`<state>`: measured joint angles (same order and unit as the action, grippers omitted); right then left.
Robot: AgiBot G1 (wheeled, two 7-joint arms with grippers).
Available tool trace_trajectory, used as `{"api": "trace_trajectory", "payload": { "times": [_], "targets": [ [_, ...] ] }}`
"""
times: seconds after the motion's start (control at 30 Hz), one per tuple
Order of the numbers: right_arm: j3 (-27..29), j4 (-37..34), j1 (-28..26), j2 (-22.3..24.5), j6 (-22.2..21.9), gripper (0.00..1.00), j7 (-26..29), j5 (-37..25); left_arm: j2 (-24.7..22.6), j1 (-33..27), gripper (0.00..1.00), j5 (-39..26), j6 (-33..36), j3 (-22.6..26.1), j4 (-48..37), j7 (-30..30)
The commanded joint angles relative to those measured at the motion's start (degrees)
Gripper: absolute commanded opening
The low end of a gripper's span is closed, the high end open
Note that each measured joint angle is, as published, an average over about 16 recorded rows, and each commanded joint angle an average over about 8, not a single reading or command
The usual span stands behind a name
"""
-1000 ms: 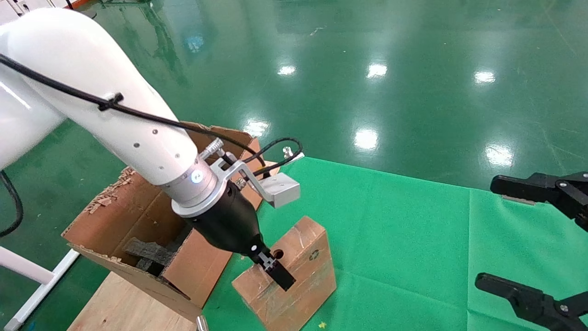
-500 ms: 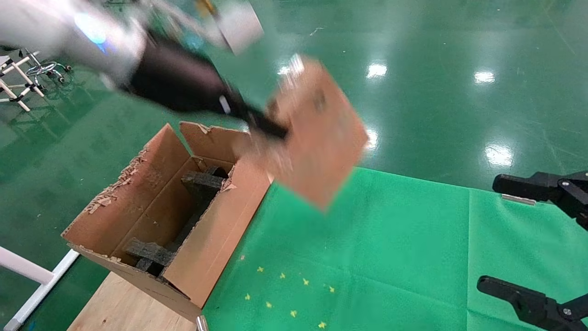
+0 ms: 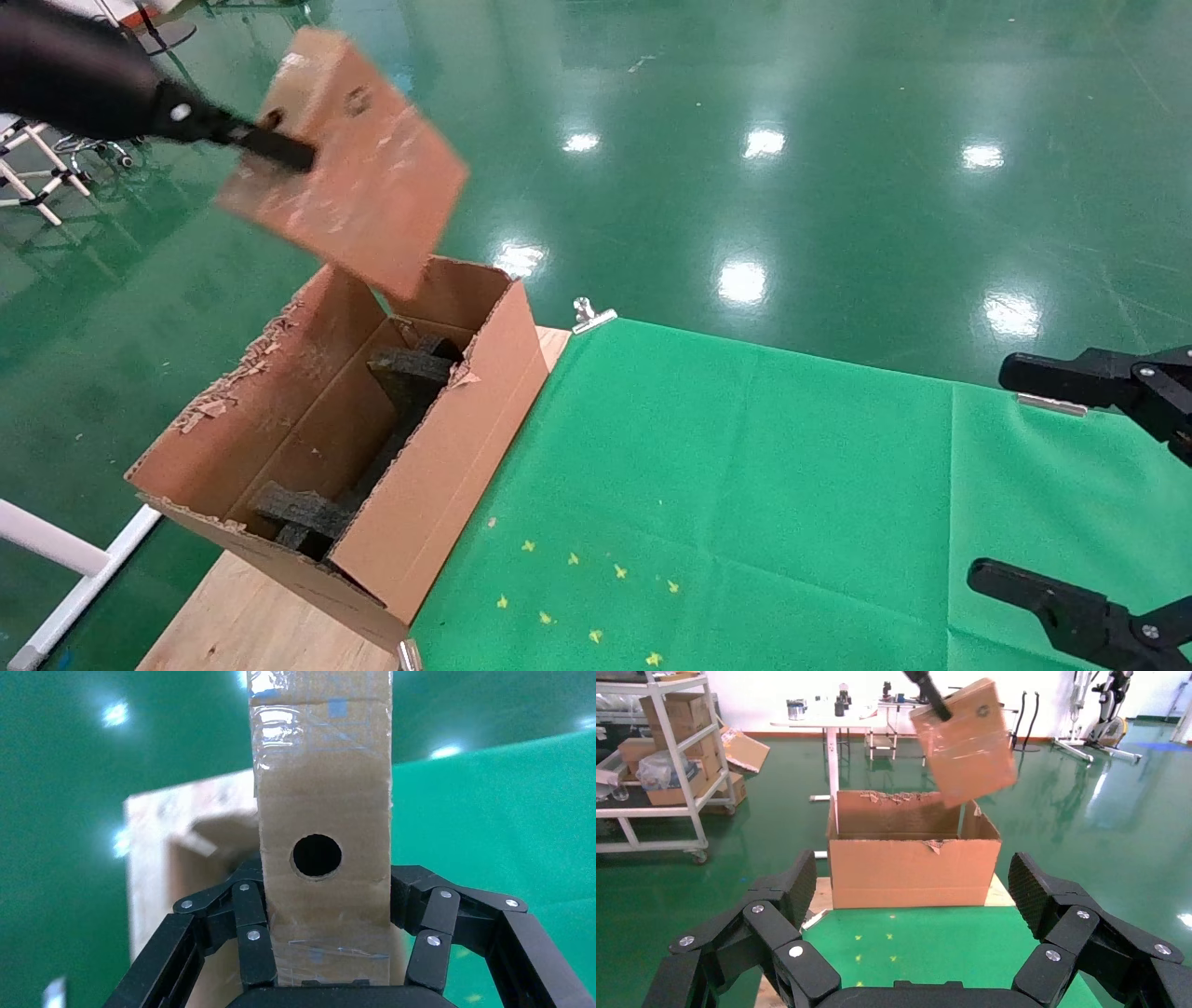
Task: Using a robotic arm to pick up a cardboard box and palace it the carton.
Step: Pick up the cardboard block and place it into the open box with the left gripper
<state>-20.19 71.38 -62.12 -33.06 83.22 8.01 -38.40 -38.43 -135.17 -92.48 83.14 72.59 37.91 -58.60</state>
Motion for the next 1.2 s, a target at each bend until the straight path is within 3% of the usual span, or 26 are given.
{"api": "trace_trajectory", "payload": {
  "times": [0.03,0.63,1.2],
  "targets": [
    [0.00,0.00,0.00,0.00,0.00,1.00,0.00,0.00,0.56,-0.55,0.00,-1.94,-0.04,0.72,-3.24,2.42],
    [0.00,0.00,0.00,0.00,0.00,1.00,0.00,0.00,1.00,8.49,0.00,-2.38,-5.28,2.28,-21.51,16.82],
    [-0.01,0.00,0.00,0.00,0.00,1.00,0.00,0.01,-3.08,17.32,0.00,-0.71,-10.64,1.83,-32.76,22.88]
  ]
}}
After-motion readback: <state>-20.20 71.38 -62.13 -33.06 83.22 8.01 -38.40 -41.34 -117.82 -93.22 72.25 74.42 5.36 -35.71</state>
